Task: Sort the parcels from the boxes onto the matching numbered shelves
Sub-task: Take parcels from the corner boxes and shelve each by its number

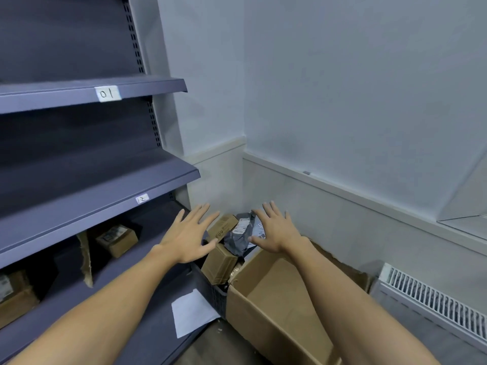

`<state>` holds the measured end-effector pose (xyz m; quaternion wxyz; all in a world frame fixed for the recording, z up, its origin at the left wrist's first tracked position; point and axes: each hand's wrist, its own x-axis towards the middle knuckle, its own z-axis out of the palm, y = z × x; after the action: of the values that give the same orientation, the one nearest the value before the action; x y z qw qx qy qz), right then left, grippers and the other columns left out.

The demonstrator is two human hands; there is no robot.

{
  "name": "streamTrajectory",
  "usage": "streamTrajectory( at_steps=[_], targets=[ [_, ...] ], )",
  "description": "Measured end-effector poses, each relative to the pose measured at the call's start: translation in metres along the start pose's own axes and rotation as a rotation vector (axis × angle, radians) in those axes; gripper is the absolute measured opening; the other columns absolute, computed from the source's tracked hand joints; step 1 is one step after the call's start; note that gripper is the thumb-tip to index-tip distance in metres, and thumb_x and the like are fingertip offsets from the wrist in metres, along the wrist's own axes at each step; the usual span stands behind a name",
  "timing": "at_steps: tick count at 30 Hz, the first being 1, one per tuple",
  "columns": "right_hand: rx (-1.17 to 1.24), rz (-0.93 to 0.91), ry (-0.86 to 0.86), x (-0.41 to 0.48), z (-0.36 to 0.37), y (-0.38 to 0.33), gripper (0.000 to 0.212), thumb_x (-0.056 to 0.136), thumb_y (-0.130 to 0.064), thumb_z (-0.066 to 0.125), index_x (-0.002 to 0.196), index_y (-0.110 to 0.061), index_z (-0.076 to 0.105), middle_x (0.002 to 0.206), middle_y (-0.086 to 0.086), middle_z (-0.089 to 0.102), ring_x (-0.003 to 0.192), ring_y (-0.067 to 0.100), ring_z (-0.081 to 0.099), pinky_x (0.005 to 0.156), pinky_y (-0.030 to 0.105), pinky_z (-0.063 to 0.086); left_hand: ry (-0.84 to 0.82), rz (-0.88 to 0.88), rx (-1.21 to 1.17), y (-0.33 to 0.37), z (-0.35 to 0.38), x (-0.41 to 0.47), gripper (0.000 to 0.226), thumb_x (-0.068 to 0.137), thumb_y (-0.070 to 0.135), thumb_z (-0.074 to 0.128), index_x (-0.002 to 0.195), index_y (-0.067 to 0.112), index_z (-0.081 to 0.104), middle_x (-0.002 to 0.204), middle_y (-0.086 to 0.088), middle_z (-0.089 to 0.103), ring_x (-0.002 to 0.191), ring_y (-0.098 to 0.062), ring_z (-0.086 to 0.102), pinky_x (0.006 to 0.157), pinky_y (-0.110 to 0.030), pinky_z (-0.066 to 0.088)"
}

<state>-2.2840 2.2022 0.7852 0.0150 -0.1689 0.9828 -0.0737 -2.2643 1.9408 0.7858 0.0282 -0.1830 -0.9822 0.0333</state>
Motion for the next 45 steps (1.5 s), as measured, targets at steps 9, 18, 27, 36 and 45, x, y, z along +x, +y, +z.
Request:
streamTrajectory(
  at_steps=[9,18,27,36,45],
  targets=[
    [-0.02,0.129,-0.074,0.064,0.032,0.017,0.083,0.094,-0.057,0.054,0.159,-0.025,0.013,0.168,0.009,0.0,0.154,0.028,-0.008,0.122,0.06,0.007,-0.064,0.061,-0.068,-0.037,0.055,0.072,0.084,0.085,0.067,0.018,0.16,0.031,0.002,0.167,-0.002,-0.008,0.154,-0.02,-0.007,0.124,-0.05,0.003],
    [-0.009,0.211,-0.11,0.13,0.061,0.019,0.082,0.095,-0.057,0.053,0.159,-0.025,0.012,0.168,0.008,0.001,0.154,0.028,-0.008,0.122,0.059,0.01,-0.13,0.102,-0.141,-0.083,0.103,0.131,0.097,0.071,0.073,0.002,0.159,0.032,-0.003,0.167,-0.001,-0.012,0.153,-0.019,-0.011,0.122,-0.049,-0.002],
    [0.02,0.28,-0.189,0.149,0.096,0.057,0.081,0.095,-0.055,0.053,0.159,-0.024,0.014,0.167,0.01,0.003,0.155,0.029,-0.007,0.121,0.059,0.01,-0.196,0.164,-0.177,-0.07,0.141,0.182,0.084,0.086,0.064,0.021,0.16,0.03,0.0,0.167,-0.002,-0.01,0.154,-0.021,-0.01,0.123,-0.051,0.001],
    [0.094,0.263,-0.212,0.191,0.135,0.147,0.081,0.094,-0.057,0.053,0.159,-0.025,0.016,0.168,0.01,0.002,0.155,0.028,-0.007,0.122,0.059,0.009,-0.186,0.114,-0.144,-0.033,0.185,0.251,0.09,0.079,0.069,0.008,0.16,0.031,0.001,0.166,0.001,-0.013,0.153,-0.019,-0.015,0.123,-0.049,-0.001],
    [0.18,0.254,-0.277,0.223,0.174,0.206,0.081,0.095,-0.053,0.055,0.159,-0.025,0.013,0.168,0.011,0.0,0.154,0.029,-0.008,0.12,0.06,0.009,-0.228,0.09,-0.129,-0.01,0.223,0.294,0.084,0.087,0.068,0.017,0.16,0.028,0.008,0.167,-0.003,-0.004,0.154,-0.021,-0.008,0.123,-0.049,0.0]
  ],
)
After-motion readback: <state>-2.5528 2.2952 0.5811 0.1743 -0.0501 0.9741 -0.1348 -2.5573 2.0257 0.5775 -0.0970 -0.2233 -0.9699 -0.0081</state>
